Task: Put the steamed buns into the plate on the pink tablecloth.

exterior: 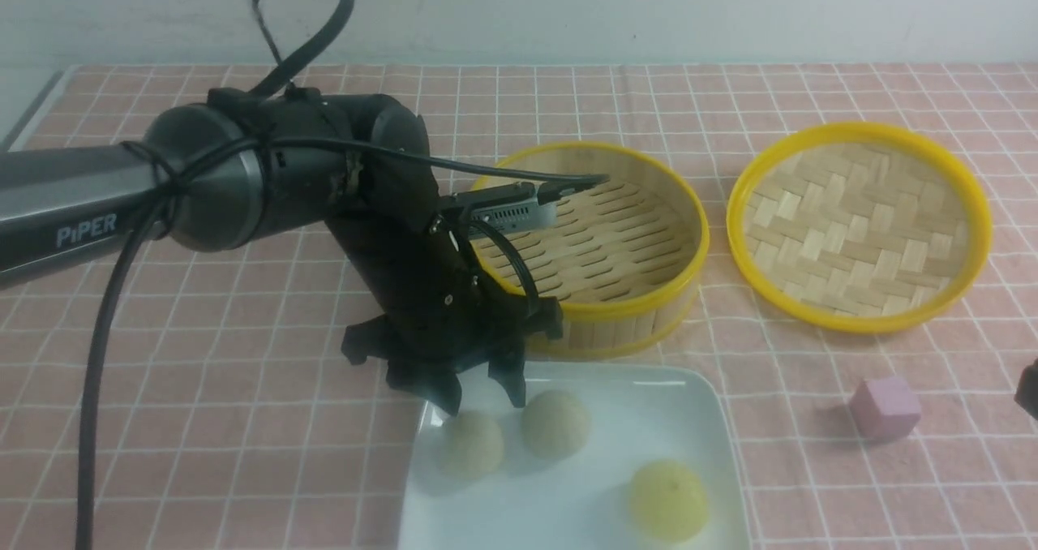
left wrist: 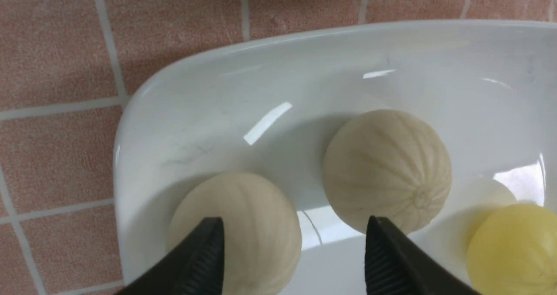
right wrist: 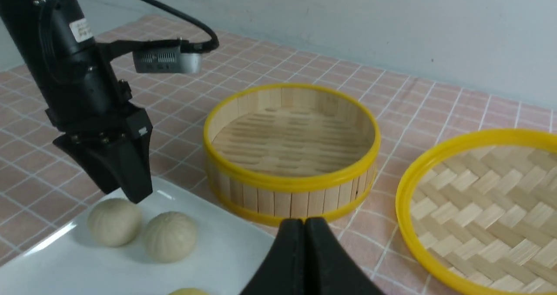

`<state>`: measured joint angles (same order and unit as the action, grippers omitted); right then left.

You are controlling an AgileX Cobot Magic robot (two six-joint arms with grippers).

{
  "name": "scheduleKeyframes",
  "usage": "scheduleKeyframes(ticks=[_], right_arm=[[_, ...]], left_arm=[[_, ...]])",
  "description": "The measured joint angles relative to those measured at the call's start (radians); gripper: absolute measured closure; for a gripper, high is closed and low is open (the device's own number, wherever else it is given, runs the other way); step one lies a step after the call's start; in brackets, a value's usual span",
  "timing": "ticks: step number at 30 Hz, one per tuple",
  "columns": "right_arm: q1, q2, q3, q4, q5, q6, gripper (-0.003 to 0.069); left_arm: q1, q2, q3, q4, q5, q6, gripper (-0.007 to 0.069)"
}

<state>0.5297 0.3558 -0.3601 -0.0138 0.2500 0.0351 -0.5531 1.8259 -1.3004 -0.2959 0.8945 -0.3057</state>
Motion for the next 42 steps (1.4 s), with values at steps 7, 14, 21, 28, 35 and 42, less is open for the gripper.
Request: scheduleKeyframes(ticks=[7,14,21,28,35,42], right_arm=[[0.0,0.0,0.0,-0.002,0.02,0.0,0.0667],[0.0,0.0,0.0,-0.004,0.025,0.0,0.0664],[0.0,0.0,0.0,-0.006,0.027,0.0,0.0664],[0.0,0.0,0.0,-0.006,0.027,0.0,0.0664],[-0.028,-0.069,0.013,-0.005,0.034,0.0,0.066],[-0.233,-0.197,0.165,-0.005,0.046,0.0,0.0657]], left_arm=[[0.0,0.0,0.0,0.0,-0.009,0.001,0.0193],[0.0,0.0,0.0,0.0,-0.015,0.001,0.0221],[0.0,0.0,0.0,0.0,-0.024,0.001,0.0244],[0.0,0.0,0.0,0.0,-0.025,0.001,0.0263],[0.0,0.0,0.0,0.0,-0.036,0.0,0.0287],[0.0,0.0,-0.003,0.0,-0.06,0.0,0.032]])
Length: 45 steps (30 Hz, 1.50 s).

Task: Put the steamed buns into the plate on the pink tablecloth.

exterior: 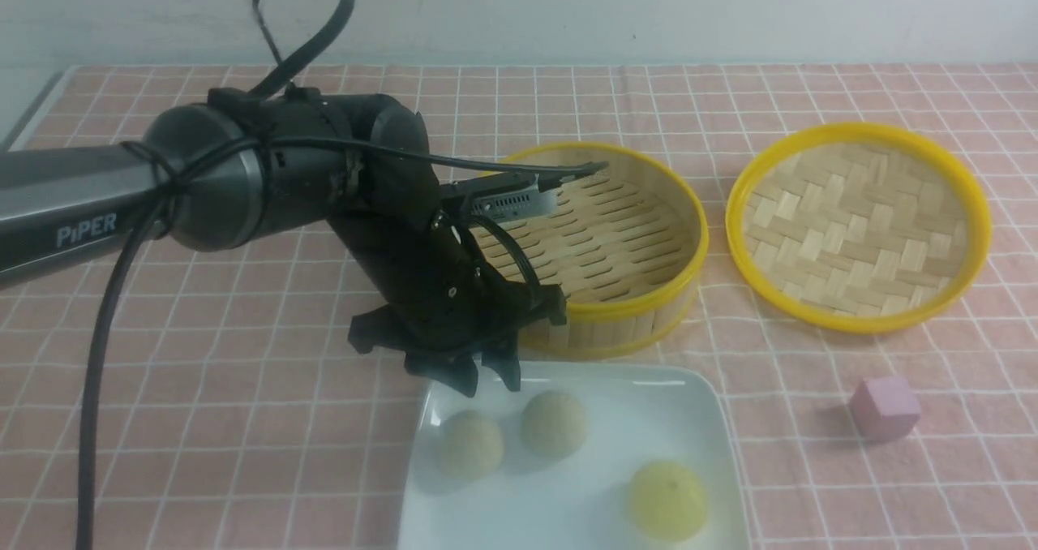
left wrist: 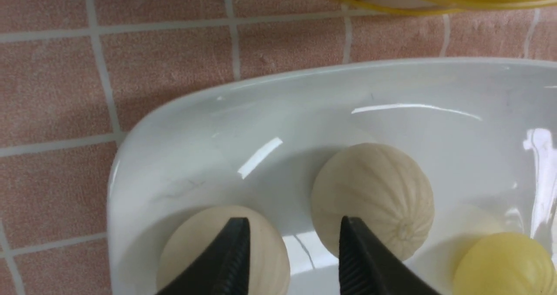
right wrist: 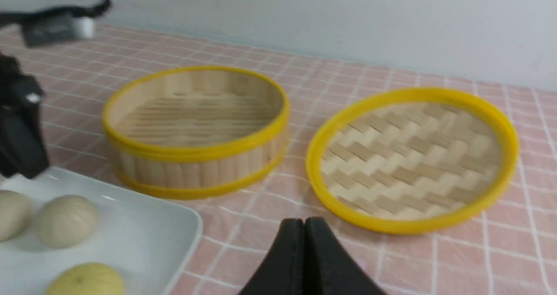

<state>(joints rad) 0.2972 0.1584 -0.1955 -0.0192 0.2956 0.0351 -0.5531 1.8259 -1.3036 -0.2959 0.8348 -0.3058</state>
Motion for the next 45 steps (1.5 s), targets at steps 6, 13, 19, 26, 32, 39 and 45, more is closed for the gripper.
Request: scheduleKeyframes(ticks=[6,13,19,26,32,39,45], right_arm=[[-0.146,-0.101,0.134,0.0,0.095,0.0,0.0654],[-0.2,-0.167,0.206,0.003,0.104,0.0,0.0645],[-0.223,-0.168,0.208,0.003,0.092,0.0,0.0643],[-0.223,-0.168,0.208,0.003,0.091,0.0,0.0641],[-0.223,-0.168,0.208,0.003,0.094,0.0,0.0636],[-0.223,-0.168,0.208,0.003,0.094,0.0,0.0624],[-0.223,-0.168,0.208,0.003,0.095,0.0,0.0618]], left_arm=[[0.0,0.0,-0.059,0.003,0.022,0.024,0.0383],[-0.001,0.0,-0.189,0.029,0.134,0.051,0.0419],[-0.001,0.0,-0.374,0.187,0.316,0.05,0.0438],[-0.001,-0.103,-0.537,0.31,0.397,0.052,0.054],[-0.001,-0.283,-0.534,0.363,0.406,0.053,0.0606],[-0.001,-0.594,-0.26,0.375,0.406,0.031,0.0611],[-0.001,-0.921,0.199,0.368,0.18,-0.06,0.0609]])
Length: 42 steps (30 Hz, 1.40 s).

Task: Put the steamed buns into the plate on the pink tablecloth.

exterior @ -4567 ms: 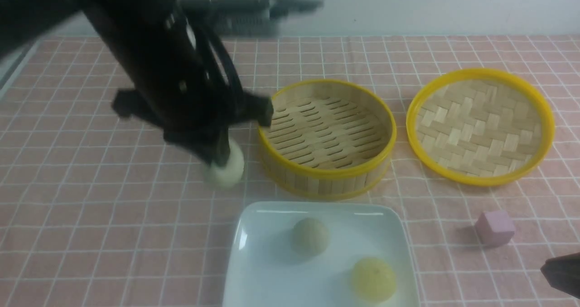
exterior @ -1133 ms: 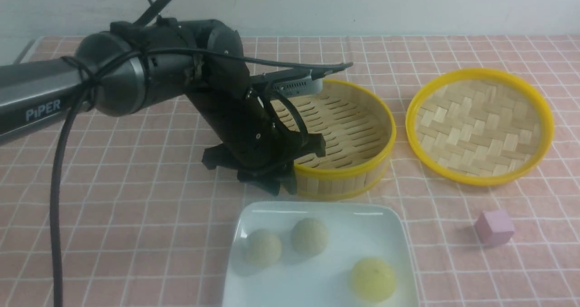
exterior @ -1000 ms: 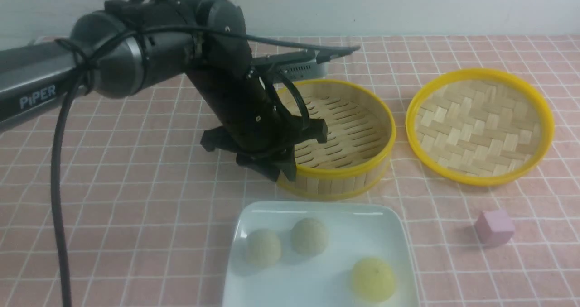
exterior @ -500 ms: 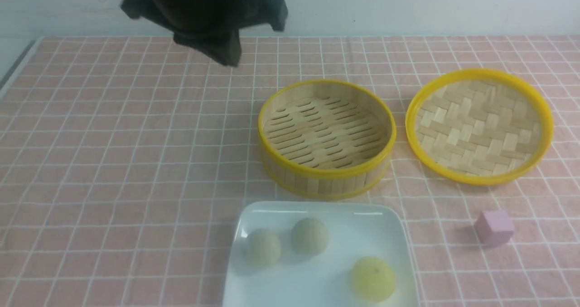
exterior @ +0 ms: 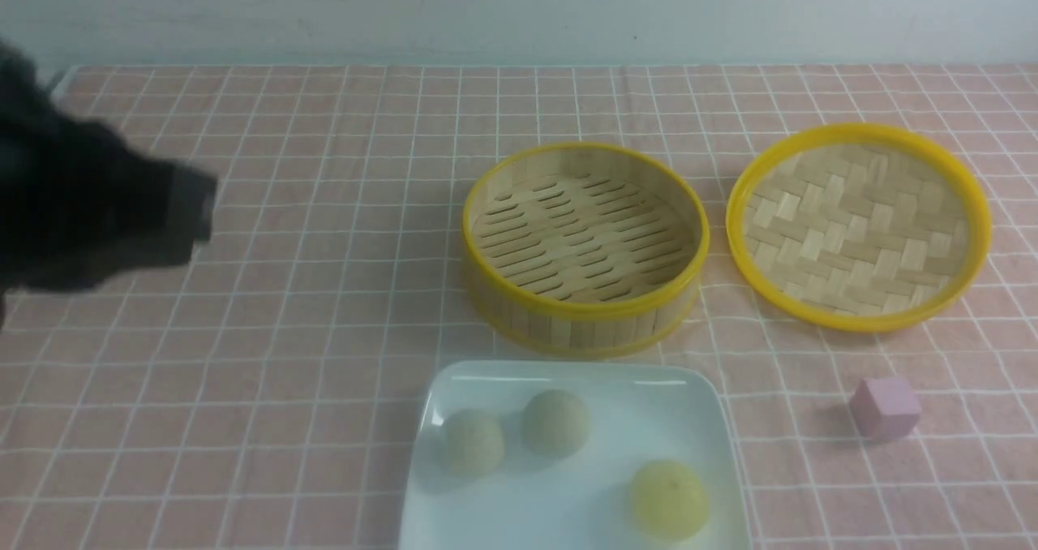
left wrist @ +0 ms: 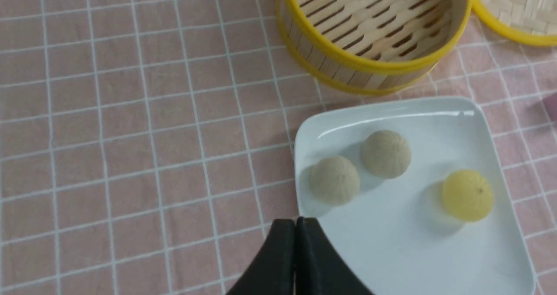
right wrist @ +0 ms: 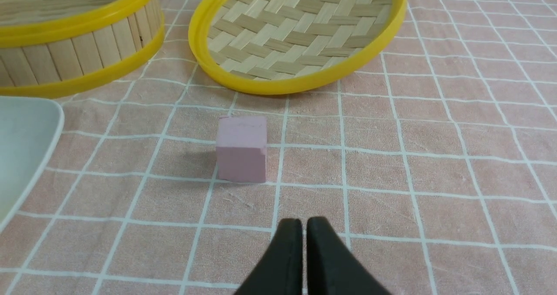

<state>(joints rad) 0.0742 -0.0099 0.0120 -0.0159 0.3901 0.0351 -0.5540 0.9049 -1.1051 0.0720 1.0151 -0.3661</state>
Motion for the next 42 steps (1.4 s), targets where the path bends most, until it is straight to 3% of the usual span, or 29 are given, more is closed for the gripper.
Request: scheduleKeyframes(ticks=[4,10,28,35,41,42], right_arm=[[0.0,0.0,0.0,0.0,0.0,0.0,0.0616],[0.0,0.0,0.0,0.0,0.0,0.0,0.061],[0.0,0.0,0.0,0.0,0.001,0.0,0.0585],[0.0,0.0,0.0,-0.001,0.001,0.0,0.0576],[0.0,0.0,0.0,0.0,0.001,0.0,0.0573],[0.0,0.0,0.0,0.0,0.001,0.0,0.0573]], left_arm=[[0.0,-0.172,0.277,-0.001,-0.341,-0.073,0.0607],[0.0,-0.348,0.499,0.02,-0.628,-0.136,0.0601],[0.0,-0.384,0.594,0.052,-0.634,-0.144,0.058],[0.002,-0.386,0.595,0.098,-0.558,-0.146,0.0571],[0.107,-0.465,0.636,0.127,-0.545,-0.146,0.0566],[0.174,-0.498,0.671,0.127,-0.555,-0.146,0.0564]])
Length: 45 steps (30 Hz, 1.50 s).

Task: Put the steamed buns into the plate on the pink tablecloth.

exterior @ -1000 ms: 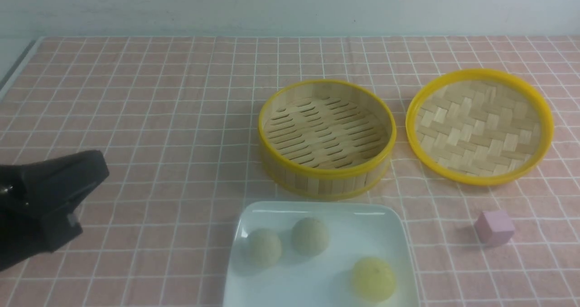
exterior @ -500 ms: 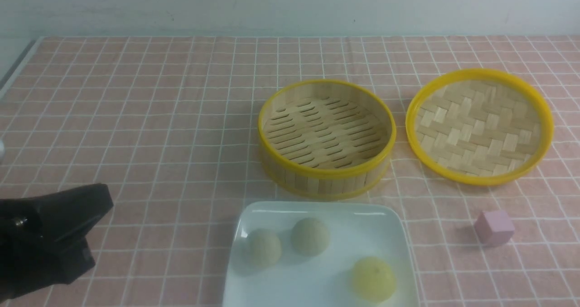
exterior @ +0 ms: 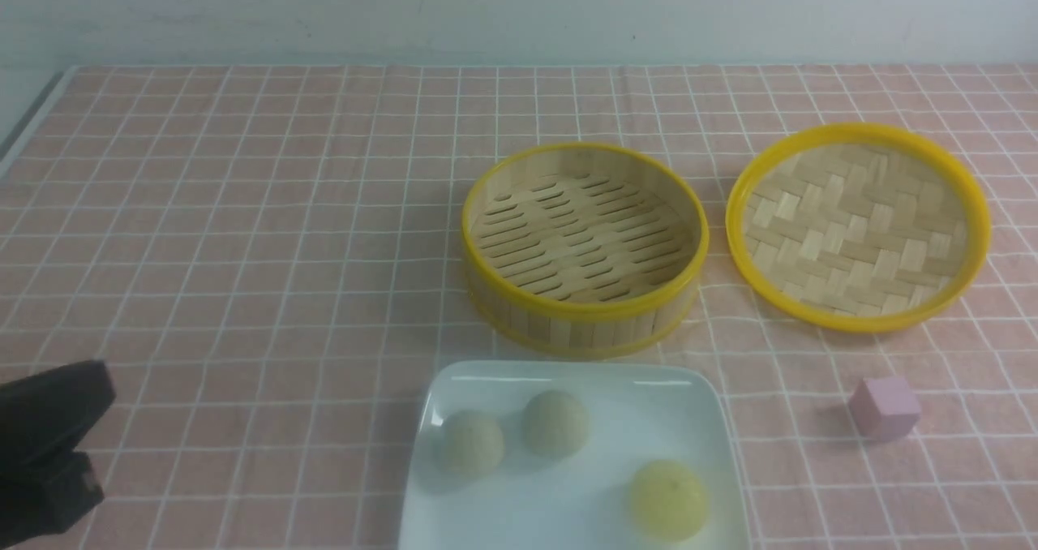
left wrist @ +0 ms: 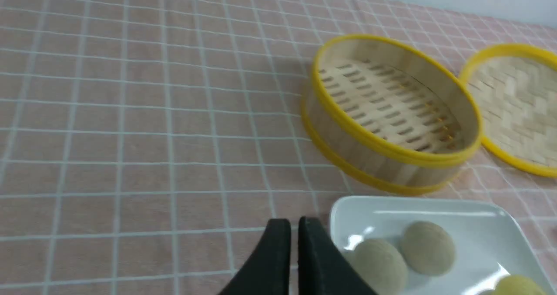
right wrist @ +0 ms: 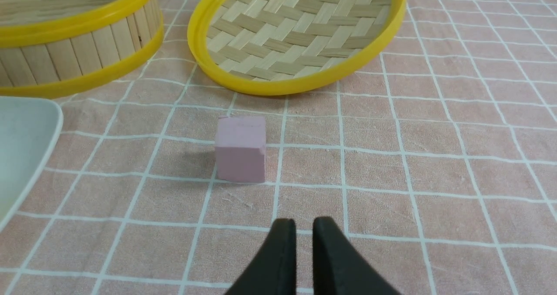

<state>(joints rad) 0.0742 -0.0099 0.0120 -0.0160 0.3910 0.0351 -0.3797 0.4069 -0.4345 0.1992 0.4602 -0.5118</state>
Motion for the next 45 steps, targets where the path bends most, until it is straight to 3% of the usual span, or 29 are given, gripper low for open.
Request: scheduleKeyframes(ticks=[6,12,25,33,45], right_arm=[[0.0,0.0,0.0,0.0,0.0,0.0,0.0567],[0.0,0.0,0.0,0.0,0.0,0.0,0.0566],[0.0,0.0,0.0,0.0,0.0,0.0,0.0551],[0.0,0.0,0.0,0.0,0.0,0.0,0.0541],[0.0,0.0,0.0,0.0,0.0,0.0,0.0536]], left_arm=[[0.25,-0.2,0.214,-0.027,-0.067,0.042,0.0558],[0.382,-0.353,0.373,-0.047,-0.078,0.136,0.0548],[0.391,-0.419,0.459,-0.069,-0.092,0.177,0.0538],[0.313,-0.419,0.459,-0.069,-0.09,0.177,0.0531],[0.308,-0.419,0.459,-0.069,-0.089,0.178,0.0517]])
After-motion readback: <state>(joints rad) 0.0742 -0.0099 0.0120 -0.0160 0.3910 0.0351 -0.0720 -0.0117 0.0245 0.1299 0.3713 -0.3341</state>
